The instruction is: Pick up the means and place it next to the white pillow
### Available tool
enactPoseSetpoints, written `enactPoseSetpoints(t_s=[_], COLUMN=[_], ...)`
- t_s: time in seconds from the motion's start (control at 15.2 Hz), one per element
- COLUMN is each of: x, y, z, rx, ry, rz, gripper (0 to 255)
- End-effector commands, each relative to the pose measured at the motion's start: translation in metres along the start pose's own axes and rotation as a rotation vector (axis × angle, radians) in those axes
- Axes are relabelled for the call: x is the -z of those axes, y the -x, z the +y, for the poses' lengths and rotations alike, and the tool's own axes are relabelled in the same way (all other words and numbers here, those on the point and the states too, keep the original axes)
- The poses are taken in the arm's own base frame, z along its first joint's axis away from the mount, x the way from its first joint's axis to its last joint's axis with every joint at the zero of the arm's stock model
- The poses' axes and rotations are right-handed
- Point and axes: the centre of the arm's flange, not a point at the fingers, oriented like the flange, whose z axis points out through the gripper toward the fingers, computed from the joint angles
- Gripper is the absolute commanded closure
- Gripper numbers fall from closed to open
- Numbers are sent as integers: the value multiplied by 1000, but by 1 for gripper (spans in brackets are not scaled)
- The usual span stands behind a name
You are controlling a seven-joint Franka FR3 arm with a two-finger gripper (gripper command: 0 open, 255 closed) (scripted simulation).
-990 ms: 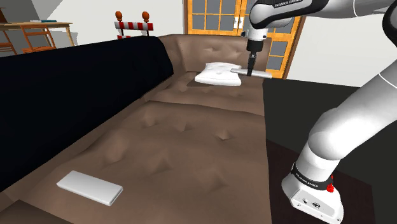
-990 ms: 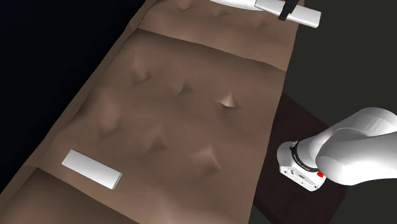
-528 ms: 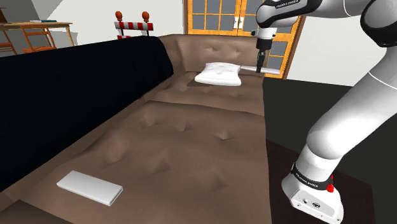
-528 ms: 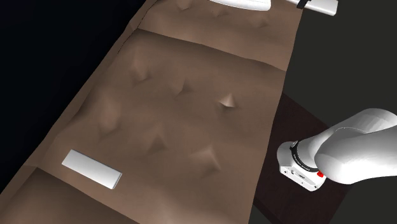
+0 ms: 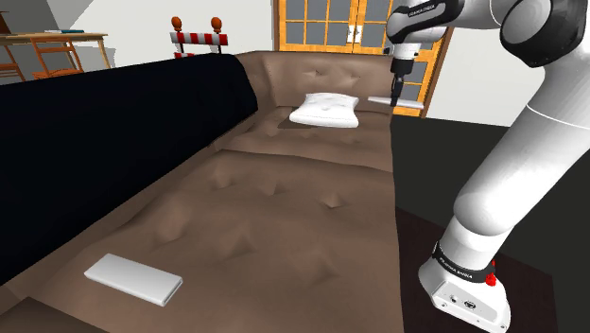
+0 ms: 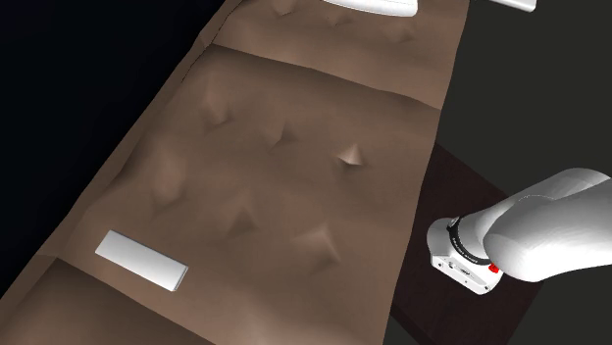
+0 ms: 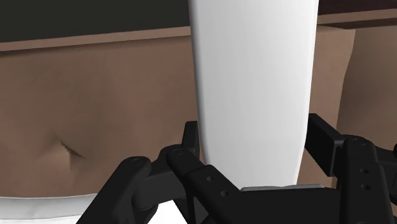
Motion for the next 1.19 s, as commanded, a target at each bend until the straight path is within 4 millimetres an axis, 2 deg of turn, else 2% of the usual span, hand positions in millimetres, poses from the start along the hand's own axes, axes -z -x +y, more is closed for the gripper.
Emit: enactPoseSetpoints(t_s=[0.0,1.12], x=[-10,-99], y=[2,3], z=[1,-1], rx=[1,1], ry=[1,1], rz=[0,0], gripper=[255,255])
